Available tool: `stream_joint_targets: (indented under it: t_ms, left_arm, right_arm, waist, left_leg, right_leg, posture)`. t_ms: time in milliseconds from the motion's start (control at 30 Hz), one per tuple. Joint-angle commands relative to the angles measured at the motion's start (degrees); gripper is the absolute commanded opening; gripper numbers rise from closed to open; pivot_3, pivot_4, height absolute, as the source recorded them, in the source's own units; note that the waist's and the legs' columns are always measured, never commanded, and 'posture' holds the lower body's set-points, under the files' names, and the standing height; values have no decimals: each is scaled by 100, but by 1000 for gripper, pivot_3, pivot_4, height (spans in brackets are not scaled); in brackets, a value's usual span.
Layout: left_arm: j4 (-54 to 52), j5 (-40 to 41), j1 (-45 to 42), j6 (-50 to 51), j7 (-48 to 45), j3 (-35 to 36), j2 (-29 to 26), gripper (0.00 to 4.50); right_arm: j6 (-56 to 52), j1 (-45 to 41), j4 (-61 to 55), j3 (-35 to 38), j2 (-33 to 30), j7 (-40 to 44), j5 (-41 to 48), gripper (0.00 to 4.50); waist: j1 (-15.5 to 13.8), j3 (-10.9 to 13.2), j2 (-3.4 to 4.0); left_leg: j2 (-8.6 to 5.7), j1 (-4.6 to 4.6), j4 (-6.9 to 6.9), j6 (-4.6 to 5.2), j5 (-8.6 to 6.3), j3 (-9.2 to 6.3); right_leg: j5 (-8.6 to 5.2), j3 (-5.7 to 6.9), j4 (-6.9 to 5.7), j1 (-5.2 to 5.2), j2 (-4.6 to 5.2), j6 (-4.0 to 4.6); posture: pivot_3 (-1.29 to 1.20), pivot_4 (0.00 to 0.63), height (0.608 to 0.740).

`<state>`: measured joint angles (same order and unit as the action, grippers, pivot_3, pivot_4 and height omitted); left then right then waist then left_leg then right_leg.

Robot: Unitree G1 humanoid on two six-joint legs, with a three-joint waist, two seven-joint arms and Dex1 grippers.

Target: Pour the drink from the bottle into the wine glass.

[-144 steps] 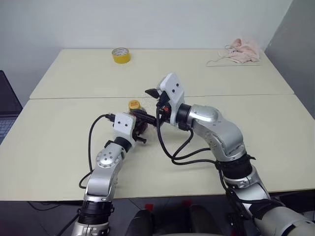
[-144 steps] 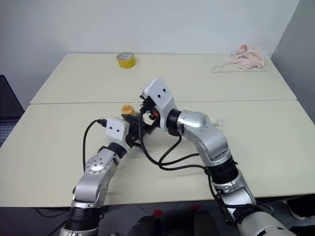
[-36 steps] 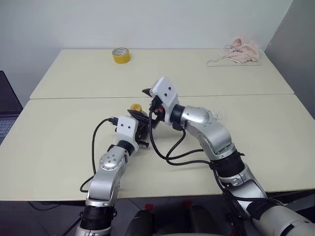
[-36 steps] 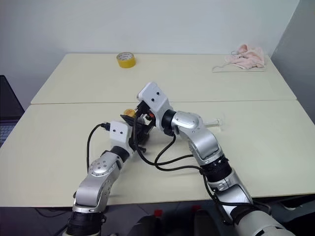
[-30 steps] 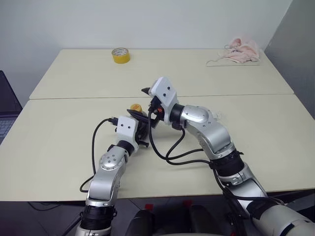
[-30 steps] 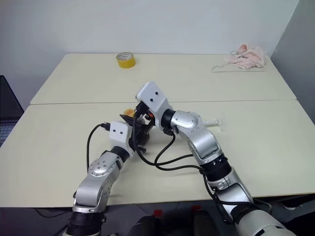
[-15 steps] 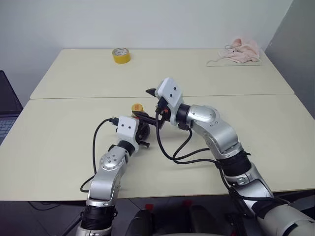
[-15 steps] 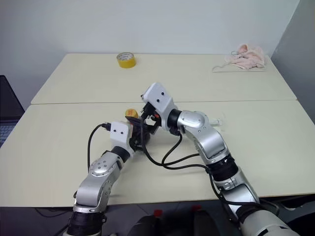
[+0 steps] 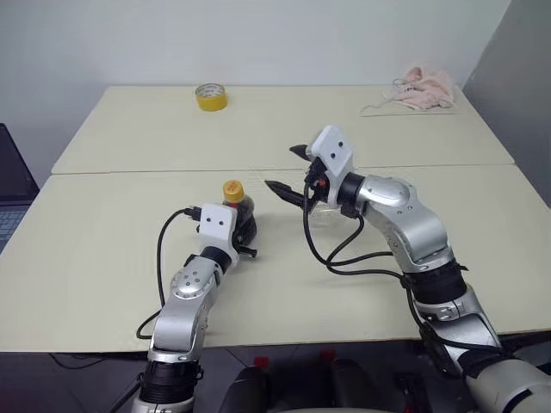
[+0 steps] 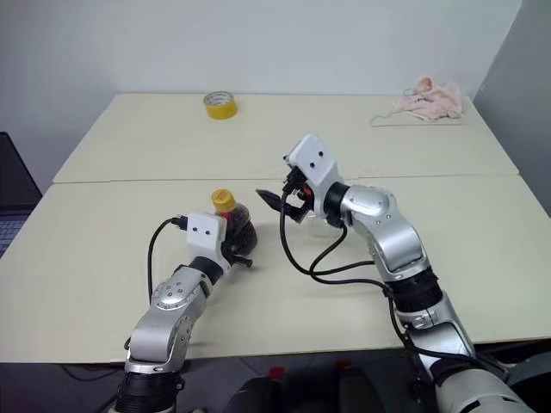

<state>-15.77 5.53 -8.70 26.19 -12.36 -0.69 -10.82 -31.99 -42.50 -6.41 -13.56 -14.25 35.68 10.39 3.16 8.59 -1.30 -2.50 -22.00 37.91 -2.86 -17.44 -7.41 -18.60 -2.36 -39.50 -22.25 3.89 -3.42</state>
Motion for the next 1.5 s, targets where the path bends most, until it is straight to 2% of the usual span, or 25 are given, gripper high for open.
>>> stream_joint_targets:
  t_ms: [33,333,467,767,1200,1500]
  left_arm:
    - [-318,55,-79,-74,-5,31,4,770]
    - [-287,59,-114,-73,-35,14,-1,770]
    - [-263,57,-132,-86,-67,12,-19,770]
    - [-230,49,-159,-113,-106,4,-31,770]
    - [-135,41,-242,-155,-134,-7,-40,770]
    - [-186,42,-206,-145,-113,6,-35,770]
  right_arm:
    - [-130,-39,-443,-27,33,196,231,4500]
    - [-514,-355,-589,-246,518,253,511,4500]
    - [-377,-527,-246,-445,782,132,306,4500]
    - [49,-638,383,-633,963,-21,-122,4500]
    - [250,-624,492,-514,531,133,-337,4500]
    - [65,-584,271,-252,397,221,-99,4500]
  waist:
    - [-1,0,0]
    - [-1,0,0]
    - [0,0,0]
    - [4,0,0]
    - [7,0,0]
    - [7,0,0]
  left_leg:
    - [-1,0,0,0,0,0]
    - [-3,0,2,0,0,-3]
    - [-5,1,4,0,0,-2]
    - [-3,1,3,0,0,-4]
    - [-2,0,2,0,0,-3]
    - [-2,0,2,0,0,-3]
  right_leg:
    - [0,0,0,0,0,0]
    - [0,1,0,1,0,0]
    - [0,0,0,1,0,0]
    - [0,2,-1,-1,1,0]
    - [0,2,-1,-1,2,0]
    - [0,2,-1,-1,2,0]
  posture:
    - [0,150,740]
    - [0,150,740]
    - [0,150,740]
    - [0,150,740]
    - [0,150,740]
    - [0,150,740]
